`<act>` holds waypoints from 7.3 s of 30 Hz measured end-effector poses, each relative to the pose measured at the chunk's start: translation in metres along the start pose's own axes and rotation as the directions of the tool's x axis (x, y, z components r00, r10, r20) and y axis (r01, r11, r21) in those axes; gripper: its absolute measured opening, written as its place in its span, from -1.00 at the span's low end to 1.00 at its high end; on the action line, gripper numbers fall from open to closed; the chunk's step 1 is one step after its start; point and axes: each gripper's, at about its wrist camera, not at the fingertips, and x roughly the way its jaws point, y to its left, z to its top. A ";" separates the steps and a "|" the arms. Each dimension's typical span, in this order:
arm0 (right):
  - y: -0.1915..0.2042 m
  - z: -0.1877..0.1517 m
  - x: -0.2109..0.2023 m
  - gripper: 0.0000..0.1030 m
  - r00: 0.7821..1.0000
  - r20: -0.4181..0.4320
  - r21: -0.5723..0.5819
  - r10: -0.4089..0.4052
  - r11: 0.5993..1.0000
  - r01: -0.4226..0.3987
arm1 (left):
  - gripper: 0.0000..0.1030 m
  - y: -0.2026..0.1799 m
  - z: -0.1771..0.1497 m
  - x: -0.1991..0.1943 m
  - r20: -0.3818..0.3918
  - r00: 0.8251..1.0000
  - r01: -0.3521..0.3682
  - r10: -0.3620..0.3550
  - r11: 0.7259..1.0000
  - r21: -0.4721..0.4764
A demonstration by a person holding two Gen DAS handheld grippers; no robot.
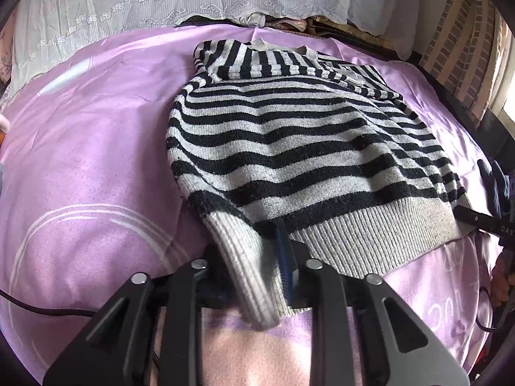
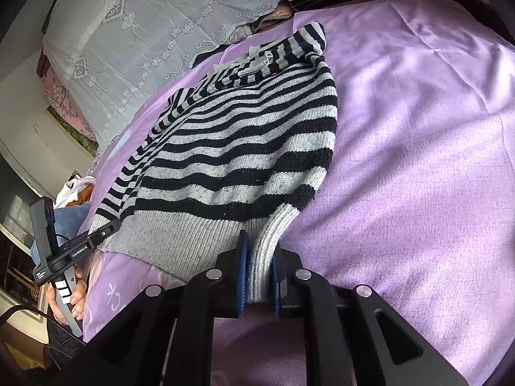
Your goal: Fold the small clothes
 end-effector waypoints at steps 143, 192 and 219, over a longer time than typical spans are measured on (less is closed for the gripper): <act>0.053 0.233 0.147 -0.90 0.977 0.147 -0.119 -0.155 0.978 0.173 | 0.66 -0.008 0.221 0.116 0.148 0.940 -0.296 0.306 0.951 -0.088; 0.025 0.200 0.128 -0.74 0.986 0.090 -0.015 -0.138 0.990 0.140 | 0.92 0.008 0.190 0.119 0.017 0.962 -0.264 0.272 0.946 -0.189; 0.057 0.179 0.105 0.19 0.958 0.210 -0.143 -0.196 0.963 0.228 | 0.91 -0.002 0.177 0.101 0.066 0.949 -0.297 0.310 0.942 -0.157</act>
